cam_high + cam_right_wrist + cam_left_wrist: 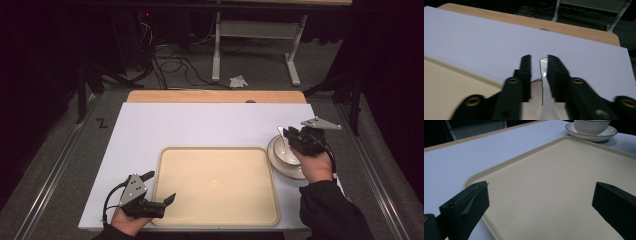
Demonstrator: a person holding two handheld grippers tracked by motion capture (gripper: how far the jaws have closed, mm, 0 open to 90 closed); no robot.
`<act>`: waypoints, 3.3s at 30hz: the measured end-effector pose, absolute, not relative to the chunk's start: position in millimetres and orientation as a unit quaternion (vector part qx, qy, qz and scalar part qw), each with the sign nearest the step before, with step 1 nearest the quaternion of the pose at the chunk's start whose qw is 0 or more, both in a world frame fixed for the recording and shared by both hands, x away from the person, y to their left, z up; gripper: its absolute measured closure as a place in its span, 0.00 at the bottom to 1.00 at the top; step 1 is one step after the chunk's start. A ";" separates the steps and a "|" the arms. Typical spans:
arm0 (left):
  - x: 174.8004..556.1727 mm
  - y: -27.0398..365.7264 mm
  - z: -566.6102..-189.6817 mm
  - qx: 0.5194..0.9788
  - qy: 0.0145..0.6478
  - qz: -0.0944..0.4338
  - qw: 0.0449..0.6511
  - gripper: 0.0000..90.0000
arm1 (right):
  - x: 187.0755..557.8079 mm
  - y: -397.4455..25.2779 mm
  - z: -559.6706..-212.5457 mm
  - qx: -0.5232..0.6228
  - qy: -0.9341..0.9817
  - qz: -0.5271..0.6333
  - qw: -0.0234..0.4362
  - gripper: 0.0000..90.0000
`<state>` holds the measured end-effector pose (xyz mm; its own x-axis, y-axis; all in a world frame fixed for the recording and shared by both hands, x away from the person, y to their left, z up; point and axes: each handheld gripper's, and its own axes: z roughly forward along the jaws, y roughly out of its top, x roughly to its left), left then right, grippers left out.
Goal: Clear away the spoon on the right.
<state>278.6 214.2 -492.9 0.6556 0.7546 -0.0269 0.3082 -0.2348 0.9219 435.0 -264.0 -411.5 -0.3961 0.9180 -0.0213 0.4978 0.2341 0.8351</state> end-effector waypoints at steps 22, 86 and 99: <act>276.5 211.6 -492.1 0.754 0.350 0.226 0.508 0.02 | 491.1 -263.9 -427.6 0.536 0.750 0.304 0.242 1.00; 278.9 205.3 -495.2 0.765 0.345 0.227 0.494 0.02 | 407.9 -236.8 -436.8 0.431 0.817 0.333 0.188 1.00; 279.4 202.6 -496.5 0.769 0.344 0.224 0.490 0.02 | 383.8 -260.4 -427.1 0.424 0.808 0.352 0.208 1.00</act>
<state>279.4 202.6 -496.5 0.6630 0.7486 0.0074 0.3101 -0.2836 0.9074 383.8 -260.4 -427.1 -0.5530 0.8323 -0.0378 0.5392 0.3920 0.7454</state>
